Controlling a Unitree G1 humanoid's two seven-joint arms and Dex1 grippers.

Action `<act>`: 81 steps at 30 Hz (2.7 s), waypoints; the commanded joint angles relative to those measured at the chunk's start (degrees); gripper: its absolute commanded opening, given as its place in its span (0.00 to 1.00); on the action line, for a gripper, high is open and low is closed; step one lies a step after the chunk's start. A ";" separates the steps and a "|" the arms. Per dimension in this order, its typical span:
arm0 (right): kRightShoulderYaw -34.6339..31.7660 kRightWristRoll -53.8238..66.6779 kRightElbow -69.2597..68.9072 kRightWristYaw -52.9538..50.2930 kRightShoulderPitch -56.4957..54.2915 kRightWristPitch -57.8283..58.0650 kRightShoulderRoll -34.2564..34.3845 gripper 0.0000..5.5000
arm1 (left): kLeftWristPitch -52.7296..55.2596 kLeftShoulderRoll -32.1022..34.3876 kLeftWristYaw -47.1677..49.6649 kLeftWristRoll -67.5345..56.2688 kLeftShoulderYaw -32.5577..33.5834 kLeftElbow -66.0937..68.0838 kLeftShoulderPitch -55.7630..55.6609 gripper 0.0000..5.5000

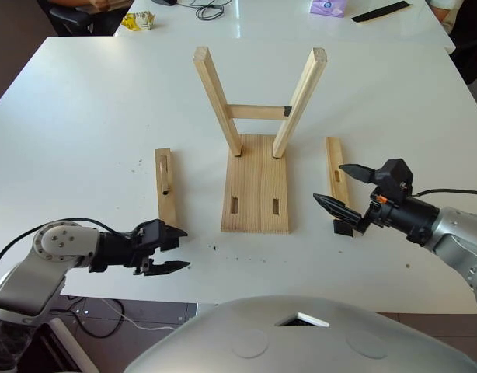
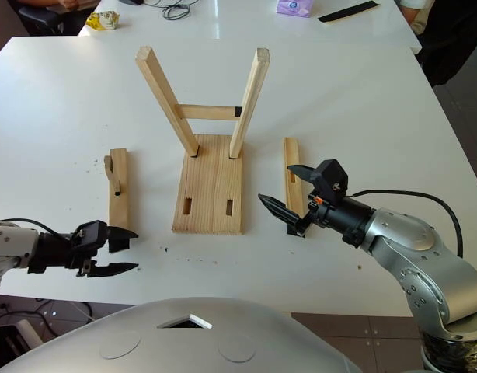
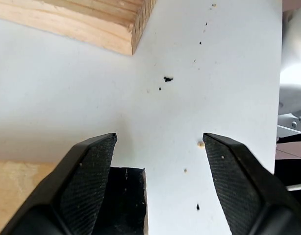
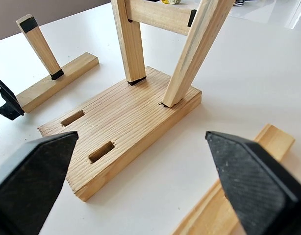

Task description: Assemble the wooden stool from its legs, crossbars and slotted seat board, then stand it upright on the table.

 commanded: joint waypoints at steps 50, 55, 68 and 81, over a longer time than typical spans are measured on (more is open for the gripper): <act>-0.49 -1.53 -4.64 -4.29 6.96 -1.65 1.94 0.88 | 70.82 -21.86 45.85 -7.75 14.14 -15.98 -11.14 0.83; -0.26 -1.60 -4.37 -3.95 6.68 -1.58 1.75 0.88 | 68.57 -27.51 50.28 -5.82 12.50 -14.22 -10.20 0.83; -0.67 -1.21 -3.90 -2.93 6.01 -1.00 0.78 0.88 | 69.89 -31.24 48.80 -7.56 11.89 -13.21 -7.70 0.60; 0.26 -0.97 -2.61 -2.65 3.48 -0.49 0.40 0.88 | 68.26 -32.23 48.58 -6.92 10.68 -6.35 -12.79 0.37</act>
